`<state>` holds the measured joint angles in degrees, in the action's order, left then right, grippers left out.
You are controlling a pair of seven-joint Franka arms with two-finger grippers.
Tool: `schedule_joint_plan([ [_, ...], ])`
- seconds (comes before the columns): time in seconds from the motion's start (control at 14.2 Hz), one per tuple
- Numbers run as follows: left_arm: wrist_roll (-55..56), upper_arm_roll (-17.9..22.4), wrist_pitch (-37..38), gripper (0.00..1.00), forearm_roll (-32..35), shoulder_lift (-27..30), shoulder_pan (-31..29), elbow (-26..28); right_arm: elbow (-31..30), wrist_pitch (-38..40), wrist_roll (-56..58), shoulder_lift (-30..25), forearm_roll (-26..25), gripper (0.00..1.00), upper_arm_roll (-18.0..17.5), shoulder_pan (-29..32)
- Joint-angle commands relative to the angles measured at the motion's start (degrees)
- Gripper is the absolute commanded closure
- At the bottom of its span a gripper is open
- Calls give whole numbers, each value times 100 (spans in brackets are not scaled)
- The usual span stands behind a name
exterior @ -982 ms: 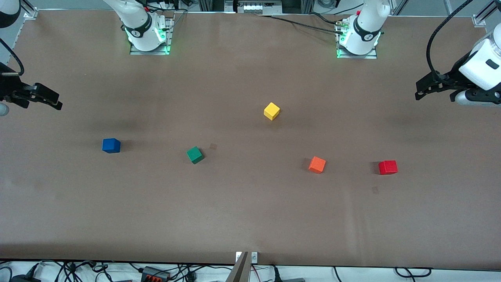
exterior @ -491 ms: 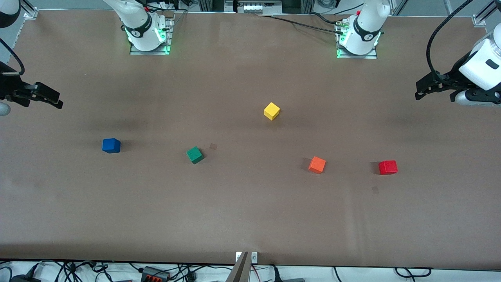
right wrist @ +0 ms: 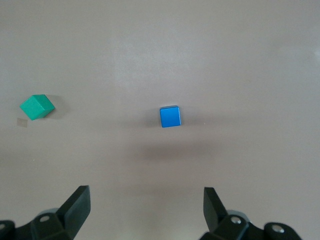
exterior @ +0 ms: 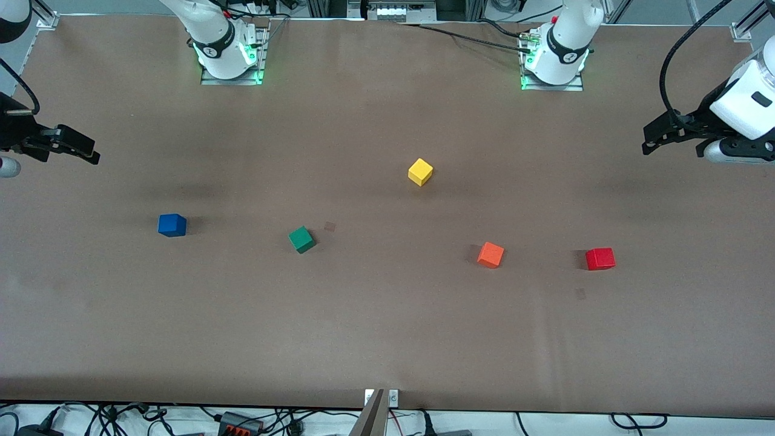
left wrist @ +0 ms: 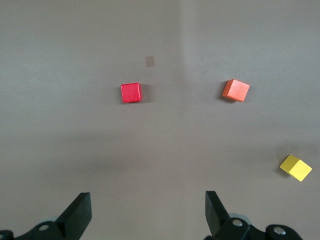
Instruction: Pass red block to right arm, stack on blue
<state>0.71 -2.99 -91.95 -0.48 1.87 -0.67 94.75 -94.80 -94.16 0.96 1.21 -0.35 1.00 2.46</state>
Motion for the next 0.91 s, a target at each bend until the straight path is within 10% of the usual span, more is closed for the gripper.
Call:
schedule_joint_plan([
  [0.0,61,18,133,0,-101,-56,23,-142,-82,-32,89,-112,-61,0,-48,53],
  [0.84,-1,35,107,0,-119,-925,-30,-906,-82,-102,89,-60,-61,0,-57,44],
])
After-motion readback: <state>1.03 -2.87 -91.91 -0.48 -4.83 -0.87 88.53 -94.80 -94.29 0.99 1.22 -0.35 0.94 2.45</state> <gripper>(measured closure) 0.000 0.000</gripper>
